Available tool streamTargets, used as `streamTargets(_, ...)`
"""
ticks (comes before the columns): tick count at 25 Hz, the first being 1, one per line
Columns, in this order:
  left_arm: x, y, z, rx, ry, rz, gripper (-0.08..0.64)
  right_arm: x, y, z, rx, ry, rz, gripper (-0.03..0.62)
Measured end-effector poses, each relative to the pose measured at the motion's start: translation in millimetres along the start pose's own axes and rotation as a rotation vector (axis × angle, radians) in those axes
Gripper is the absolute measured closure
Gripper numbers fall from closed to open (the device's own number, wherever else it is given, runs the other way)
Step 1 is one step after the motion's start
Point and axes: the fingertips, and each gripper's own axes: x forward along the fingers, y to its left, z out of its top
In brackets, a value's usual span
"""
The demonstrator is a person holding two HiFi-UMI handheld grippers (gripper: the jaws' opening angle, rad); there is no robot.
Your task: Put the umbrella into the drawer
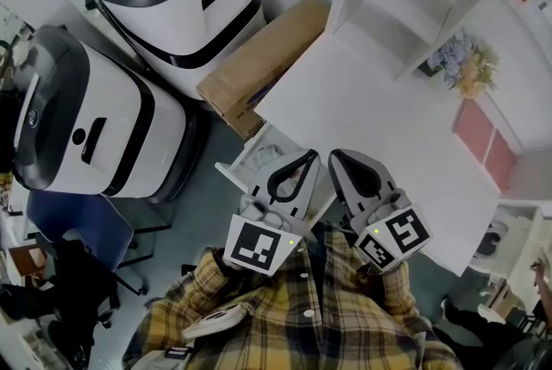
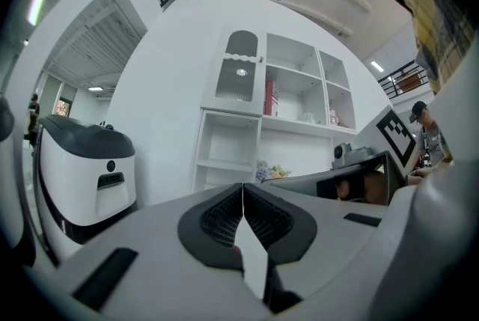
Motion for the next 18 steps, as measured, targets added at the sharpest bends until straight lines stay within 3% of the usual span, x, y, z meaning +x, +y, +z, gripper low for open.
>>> streamTargets(18, 0.8, -0.5, -2.0, -0.002, 0.008, 0.014, 0.537, -0.6, -1.9, -5.6, 0.013, 0.019, 0.024, 0.575)
